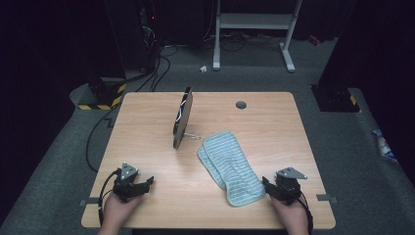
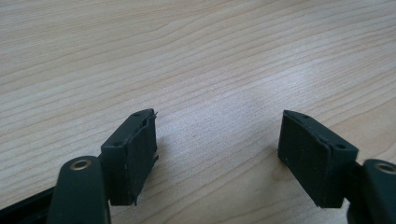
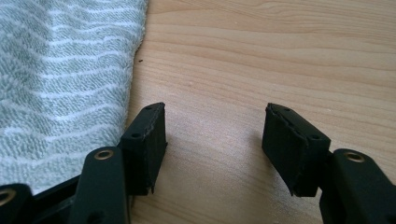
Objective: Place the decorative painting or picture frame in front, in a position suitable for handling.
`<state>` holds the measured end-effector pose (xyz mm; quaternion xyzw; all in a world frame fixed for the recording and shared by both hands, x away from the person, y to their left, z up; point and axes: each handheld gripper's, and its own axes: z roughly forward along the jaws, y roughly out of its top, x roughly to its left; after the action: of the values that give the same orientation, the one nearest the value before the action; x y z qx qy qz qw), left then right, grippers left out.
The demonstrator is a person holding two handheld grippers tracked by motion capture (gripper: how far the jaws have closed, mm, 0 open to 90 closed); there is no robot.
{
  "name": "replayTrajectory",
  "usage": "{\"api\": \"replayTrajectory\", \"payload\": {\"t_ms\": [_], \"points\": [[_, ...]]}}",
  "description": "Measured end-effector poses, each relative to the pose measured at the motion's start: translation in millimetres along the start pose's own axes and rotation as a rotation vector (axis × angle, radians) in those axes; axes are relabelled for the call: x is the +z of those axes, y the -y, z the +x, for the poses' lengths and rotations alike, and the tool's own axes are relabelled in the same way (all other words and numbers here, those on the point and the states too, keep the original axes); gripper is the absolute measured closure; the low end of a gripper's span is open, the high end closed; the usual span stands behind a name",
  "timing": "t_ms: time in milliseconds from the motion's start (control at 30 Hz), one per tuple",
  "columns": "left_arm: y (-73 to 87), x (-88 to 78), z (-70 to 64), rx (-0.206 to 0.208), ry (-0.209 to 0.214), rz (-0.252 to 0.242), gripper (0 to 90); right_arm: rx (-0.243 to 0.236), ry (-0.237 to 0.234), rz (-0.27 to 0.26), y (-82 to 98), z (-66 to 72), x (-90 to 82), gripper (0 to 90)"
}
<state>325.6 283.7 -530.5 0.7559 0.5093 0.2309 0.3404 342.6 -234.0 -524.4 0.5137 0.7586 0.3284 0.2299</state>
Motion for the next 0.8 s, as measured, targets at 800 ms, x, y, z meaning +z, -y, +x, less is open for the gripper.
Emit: {"api": "replayTrajectory", "payload": {"t_ms": [800], "points": [[-0.1,0.1,0.1,-0.011,-0.004,-0.002,28.7,-0.003,0.002,0.002,-1.3,0.6,1.6,37.4]]}}
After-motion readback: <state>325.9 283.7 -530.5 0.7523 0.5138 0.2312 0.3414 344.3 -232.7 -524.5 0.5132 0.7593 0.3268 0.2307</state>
